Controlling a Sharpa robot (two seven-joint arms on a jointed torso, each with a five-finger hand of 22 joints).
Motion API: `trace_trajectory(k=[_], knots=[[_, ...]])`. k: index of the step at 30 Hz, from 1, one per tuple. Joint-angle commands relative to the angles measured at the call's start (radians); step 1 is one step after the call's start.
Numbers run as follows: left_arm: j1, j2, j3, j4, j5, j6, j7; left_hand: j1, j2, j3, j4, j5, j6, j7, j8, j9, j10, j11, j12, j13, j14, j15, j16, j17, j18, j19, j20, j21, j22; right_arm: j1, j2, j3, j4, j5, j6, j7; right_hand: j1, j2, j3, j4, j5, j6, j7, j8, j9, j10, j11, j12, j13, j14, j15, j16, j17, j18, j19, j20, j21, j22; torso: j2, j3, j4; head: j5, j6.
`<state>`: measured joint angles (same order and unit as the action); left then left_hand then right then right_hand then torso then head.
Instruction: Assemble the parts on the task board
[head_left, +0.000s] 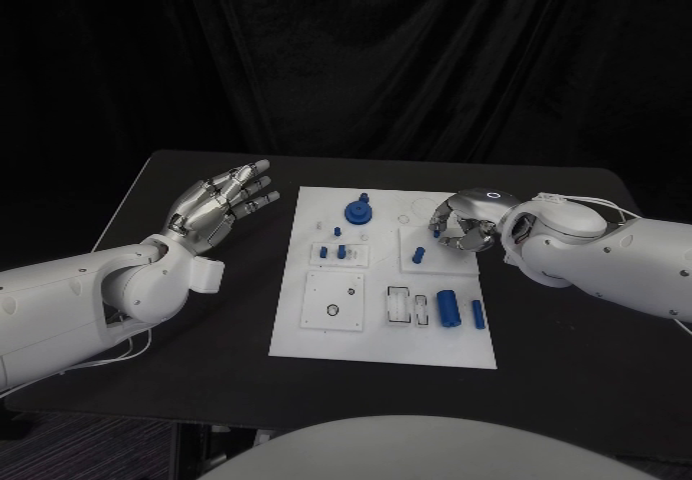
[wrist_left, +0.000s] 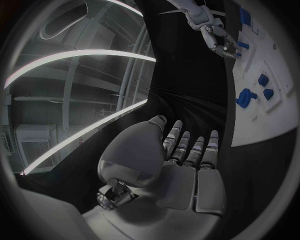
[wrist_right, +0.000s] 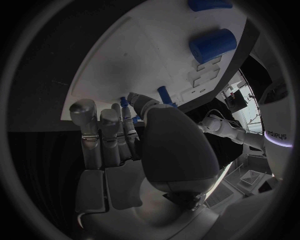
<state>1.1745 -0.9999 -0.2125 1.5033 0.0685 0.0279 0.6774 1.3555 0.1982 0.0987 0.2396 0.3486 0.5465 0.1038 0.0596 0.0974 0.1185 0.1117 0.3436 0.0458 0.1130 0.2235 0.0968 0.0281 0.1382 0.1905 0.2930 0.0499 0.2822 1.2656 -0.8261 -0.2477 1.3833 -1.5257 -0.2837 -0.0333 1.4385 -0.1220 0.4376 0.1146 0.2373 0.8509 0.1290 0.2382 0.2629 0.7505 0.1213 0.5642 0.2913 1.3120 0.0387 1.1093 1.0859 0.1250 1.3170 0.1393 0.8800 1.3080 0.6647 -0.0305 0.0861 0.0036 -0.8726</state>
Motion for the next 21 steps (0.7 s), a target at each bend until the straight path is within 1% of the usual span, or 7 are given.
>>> trace_trajectory(k=[1, 2, 7, 14, 16, 18, 21], knots=[[0.000, 0.000, 0.001, 0.003, 0.018, 0.035, 0.190, 0.025, -0.006, 0.002, -0.022, 0.009, 0.008, 0.008, 0.003, 0.002, 0.003, 0.009, 0.008, 0.001, 0.005, 0.005, 0.009, 0.002, -0.009, 0.011, 0.000, 0.005, 0.001, -0.008, 0.007, 0.000, -0.011, 0.014, -0.021, 0.019, 0.011, 0.012, 0.015, -0.008, 0.067, 0.024, 0.004, 0.004, 0.004, 0.011, -0.001, -0.012, -0.010, 0.003, -0.004, 0.001, -0.003, 0.003, 0.004, -0.003, -0.002, 0.088, -0.001, 0.0007, 0.0000, -0.002, 0.000], [0.000, 0.000, 0.001, 0.003, 0.019, 0.037, 0.188, 0.025, -0.006, 0.002, -0.022, 0.009, 0.008, 0.008, 0.003, 0.002, 0.003, 0.009, 0.008, 0.001, 0.005, 0.005, 0.009, 0.002, -0.009, 0.011, 0.000, 0.005, 0.001, -0.010, 0.010, 0.000, -0.017, 0.016, -0.022, 0.021, 0.014, 0.015, 0.018, -0.013, 0.082, 0.036, 0.002, 0.009, 0.007, 0.013, -0.001, -0.015, -0.014, 0.001, -0.004, -0.003, -0.006, 0.004, 0.003, -0.004, -0.004, 0.088, -0.001, 0.0010, 0.0002, -0.003, 0.000], [0.000, 0.003, 0.001, 0.001, 0.019, 0.044, 0.181, 0.039, -0.005, 0.006, -0.038, 0.016, 0.014, 0.012, 0.004, 0.003, 0.006, 0.017, 0.011, 0.001, 0.011, 0.009, 0.015, 0.003, -0.012, 0.019, 0.000, 0.007, 0.005, -0.020, 0.026, 0.001, -0.038, 0.034, -0.027, 0.035, 0.016, 0.017, 0.020, -0.017, 0.090, 0.038, 0.002, 0.007, 0.008, 0.016, -0.002, -0.017, -0.018, 0.000, -0.004, -0.003, -0.008, 0.004, 0.003, -0.005, -0.006, 0.089, -0.001, 0.0029, 0.0000, -0.004, 0.000], [-0.001, 0.003, 0.001, -0.001, 0.019, 0.052, 0.172, 0.048, -0.001, 0.013, -0.050, 0.022, 0.040, 0.018, 0.010, 0.008, 0.012, 0.028, 0.019, 0.002, 0.019, 0.015, 0.023, 0.004, -0.017, 0.031, 0.001, 0.011, 0.011, -0.028, 0.040, 0.001, -0.054, 0.041, -0.027, 0.044, 0.017, 0.023, 0.021, -0.023, 0.089, 0.047, 0.004, 0.009, 0.012, 0.031, -0.005, -0.017, -0.023, 0.000, -0.006, -0.004, -0.010, 0.004, 0.003, -0.006, -0.006, 0.089, -0.002, 0.0013, -0.0040, 0.000, 0.000], [-0.001, 0.003, 0.001, -0.001, 0.019, 0.053, 0.171, 0.049, -0.001, 0.014, -0.051, 0.022, 0.044, 0.019, 0.011, 0.008, 0.013, 0.029, 0.020, 0.002, 0.020, 0.015, 0.024, 0.004, -0.017, 0.033, 0.001, 0.011, 0.011, -0.028, 0.042, 0.001, -0.055, 0.042, -0.027, 0.046, 0.019, 0.027, 0.021, -0.031, 0.089, 0.067, 0.009, 0.018, 0.020, 0.041, -0.008, -0.018, -0.028, 0.000, -0.009, -0.005, -0.012, 0.004, 0.005, -0.009, -0.004, 0.091, -0.003, 0.0011, -0.0048, 0.000, 0.000], [-0.001, 0.003, 0.001, -0.001, 0.019, 0.054, 0.168, 0.050, -0.001, 0.015, -0.053, 0.023, 0.048, 0.020, 0.012, 0.009, 0.014, 0.031, 0.022, 0.002, 0.021, 0.016, 0.025, 0.005, -0.018, 0.035, 0.001, 0.012, 0.012, -0.029, 0.044, 0.001, -0.058, 0.042, -0.029, 0.047, 0.030, 0.035, 0.022, -0.046, 0.089, 0.091, 0.015, 0.032, 0.033, 0.062, -0.015, -0.018, -0.034, 0.000, -0.015, -0.006, -0.015, 0.004, 0.005, -0.013, -0.004, 0.091, -0.003, 0.0013, -0.0055, 0.001, 0.000], [-0.001, 0.003, 0.001, -0.002, 0.019, 0.056, 0.165, 0.050, -0.001, 0.016, -0.055, 0.023, 0.053, 0.021, 0.013, 0.010, 0.015, 0.033, 0.023, 0.002, 0.022, 0.017, 0.026, 0.005, -0.019, 0.036, 0.001, 0.012, 0.013, -0.030, 0.047, 0.001, -0.061, 0.042, -0.033, 0.048, 0.039, 0.043, 0.020, -0.067, 0.085, 0.109, 0.015, 0.047, 0.053, 0.091, -0.023, -0.017, -0.040, 0.000, -0.022, -0.008, -0.019, 0.004, 0.006, -0.021, -0.003, 0.092, -0.004, 0.0018, -0.0045, -0.001, 0.000]])
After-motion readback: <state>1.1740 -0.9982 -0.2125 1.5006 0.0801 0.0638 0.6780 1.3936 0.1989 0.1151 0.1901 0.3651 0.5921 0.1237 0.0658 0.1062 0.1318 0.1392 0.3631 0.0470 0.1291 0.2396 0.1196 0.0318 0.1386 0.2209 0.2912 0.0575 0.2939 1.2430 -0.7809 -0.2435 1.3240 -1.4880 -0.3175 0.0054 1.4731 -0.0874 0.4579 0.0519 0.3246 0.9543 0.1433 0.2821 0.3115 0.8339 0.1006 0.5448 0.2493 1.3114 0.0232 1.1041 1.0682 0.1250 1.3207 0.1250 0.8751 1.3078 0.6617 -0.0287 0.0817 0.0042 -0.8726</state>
